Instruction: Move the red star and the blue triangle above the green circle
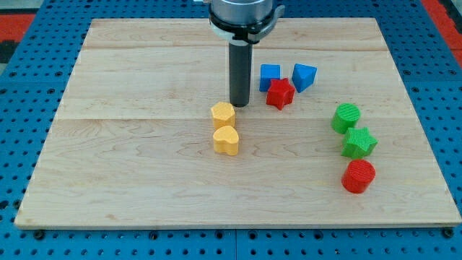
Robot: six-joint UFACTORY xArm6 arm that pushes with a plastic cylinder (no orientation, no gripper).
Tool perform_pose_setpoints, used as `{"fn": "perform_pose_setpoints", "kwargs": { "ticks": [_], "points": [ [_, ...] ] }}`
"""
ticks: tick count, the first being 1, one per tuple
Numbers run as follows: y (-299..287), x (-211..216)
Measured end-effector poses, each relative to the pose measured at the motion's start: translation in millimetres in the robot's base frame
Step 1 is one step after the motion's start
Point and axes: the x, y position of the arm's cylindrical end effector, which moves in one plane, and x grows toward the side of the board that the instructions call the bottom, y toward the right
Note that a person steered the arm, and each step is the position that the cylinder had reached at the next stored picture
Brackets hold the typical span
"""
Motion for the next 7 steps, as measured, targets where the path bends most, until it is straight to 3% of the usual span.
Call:
{"fn": "perform_pose_setpoints", "kwargs": {
  "ticks": [5, 7],
  "points": [
    [119, -17],
    [126, -16]
  ]
}}
